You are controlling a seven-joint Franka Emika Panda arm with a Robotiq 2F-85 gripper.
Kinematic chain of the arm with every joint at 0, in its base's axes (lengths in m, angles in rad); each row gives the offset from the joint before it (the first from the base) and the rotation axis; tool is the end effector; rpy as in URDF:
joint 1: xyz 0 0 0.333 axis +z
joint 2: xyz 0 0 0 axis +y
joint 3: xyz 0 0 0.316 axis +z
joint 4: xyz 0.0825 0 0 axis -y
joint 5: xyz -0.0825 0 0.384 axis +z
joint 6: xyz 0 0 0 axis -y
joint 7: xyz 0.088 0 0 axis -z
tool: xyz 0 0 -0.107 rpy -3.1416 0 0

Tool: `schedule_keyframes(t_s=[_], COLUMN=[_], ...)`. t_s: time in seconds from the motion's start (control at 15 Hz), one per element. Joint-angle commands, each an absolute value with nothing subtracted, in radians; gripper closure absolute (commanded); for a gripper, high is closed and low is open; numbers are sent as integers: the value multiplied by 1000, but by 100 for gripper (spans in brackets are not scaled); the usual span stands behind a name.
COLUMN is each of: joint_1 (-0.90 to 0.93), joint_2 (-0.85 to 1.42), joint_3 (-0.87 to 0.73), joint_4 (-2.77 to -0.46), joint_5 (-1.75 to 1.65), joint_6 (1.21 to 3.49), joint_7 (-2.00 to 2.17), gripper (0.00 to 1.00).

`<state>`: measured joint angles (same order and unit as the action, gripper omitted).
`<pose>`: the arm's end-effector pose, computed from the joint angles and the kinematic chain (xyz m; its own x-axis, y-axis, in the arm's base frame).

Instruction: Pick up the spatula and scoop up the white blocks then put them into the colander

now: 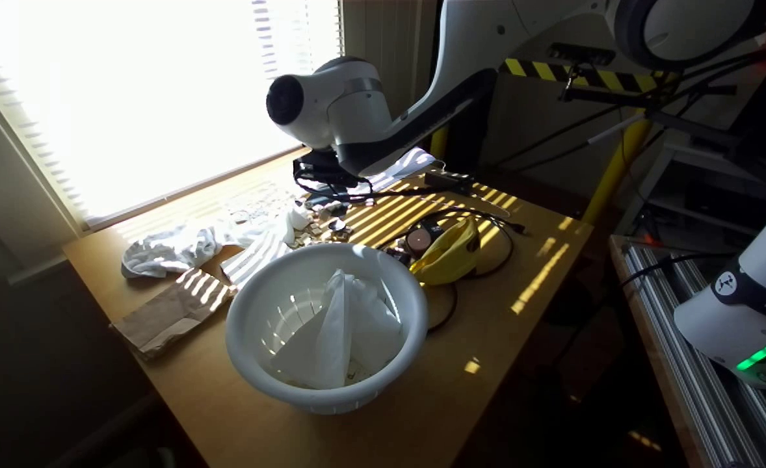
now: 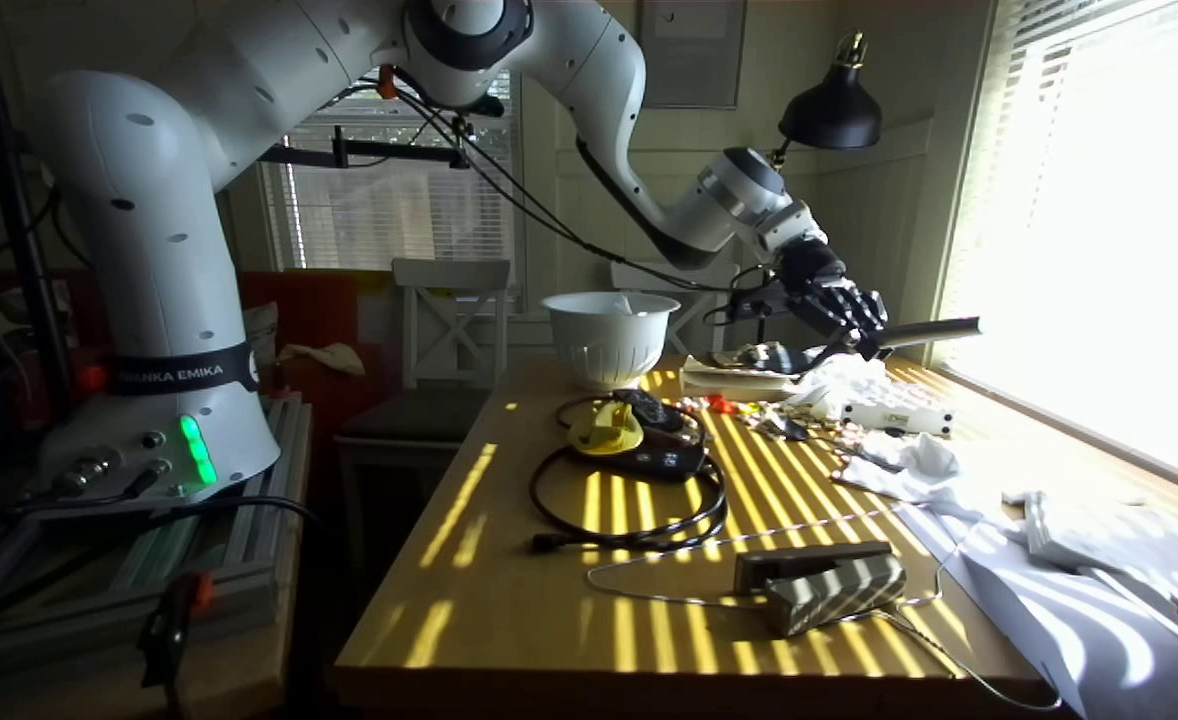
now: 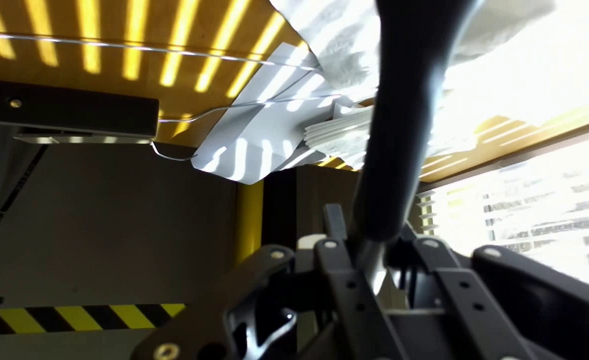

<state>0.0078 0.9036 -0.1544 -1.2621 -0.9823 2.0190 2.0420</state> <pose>0.7418 -0.1272 0.2306 -0.0387 -0.5613 0.8267 -0.9992 0.0139 -0.0373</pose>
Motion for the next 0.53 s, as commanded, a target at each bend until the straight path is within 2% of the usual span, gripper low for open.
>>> schedule_keyframes(t_s=[0.0, 0.47], joint_1=[21, 60], joint_2=[837, 746], joint_3=[-133, -94], joint_4=[-1290, -1312], joint_5=[-953, -929], joint_6=[2057, 2082], joint_7=[1944, 1694], gripper=[94, 94])
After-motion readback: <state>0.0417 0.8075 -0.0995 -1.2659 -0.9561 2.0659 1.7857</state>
